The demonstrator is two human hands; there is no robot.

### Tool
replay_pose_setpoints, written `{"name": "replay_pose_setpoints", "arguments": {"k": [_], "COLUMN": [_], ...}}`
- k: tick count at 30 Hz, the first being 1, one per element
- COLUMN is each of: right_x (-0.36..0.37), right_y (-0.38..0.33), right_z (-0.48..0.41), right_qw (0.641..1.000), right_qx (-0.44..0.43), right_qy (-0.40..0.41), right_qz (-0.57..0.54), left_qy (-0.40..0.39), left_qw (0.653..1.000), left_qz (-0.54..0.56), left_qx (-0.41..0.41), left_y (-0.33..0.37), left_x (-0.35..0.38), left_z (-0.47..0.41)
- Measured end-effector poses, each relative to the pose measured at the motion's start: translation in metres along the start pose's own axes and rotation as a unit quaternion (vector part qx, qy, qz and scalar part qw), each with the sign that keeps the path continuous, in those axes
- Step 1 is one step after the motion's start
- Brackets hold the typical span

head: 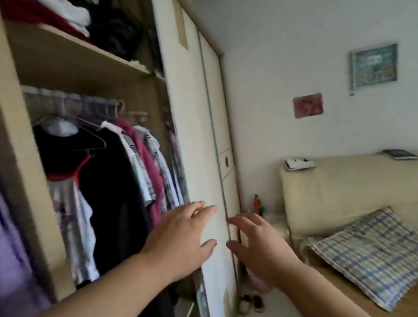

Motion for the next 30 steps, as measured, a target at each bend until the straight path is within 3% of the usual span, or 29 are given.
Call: {"name": "replay_pose_setpoints", "arguments": {"k": [8,15,24,30], "right_x": [0.014,0.008,0.032,0.060], "right_y": [-0.120,-0.181,-0.208,-0.225], "right_z": [-0.102,-0.192,-0.327,-0.399], "right_qw": [0.989,0.958,0.925,0.916], "right_qx": [-0.146,-0.273,-0.356,-0.371], "right_qy": [0.012,0.041,-0.012,-0.043], "right_qz": [-0.037,-0.073,-0.135,-0.148], "left_qy": [0.094,0.163,0.246,0.284], "left_qw": [0.987,0.938,0.843,0.768], "left_qz": [-0.079,-0.214,-0.343,-0.395], "left_qx": [-0.104,-0.217,-0.334,-0.416], "left_y": [-0.099,-0.149,-0.210,-0.212], "left_x": [-0.083,-0.143,-0.197,-0.198], "left_z": [0.036,0.036,0.008,-0.002]}}
Point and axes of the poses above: each hand's wrist, its own z-axis away from the middle knuckle, its own x-axis out of the palm, y = z × x, the point moved 5 cm from there along -z, towards the middle knuckle, and after that the axes turned 10 degrees about -y, right-handed, at the moved point
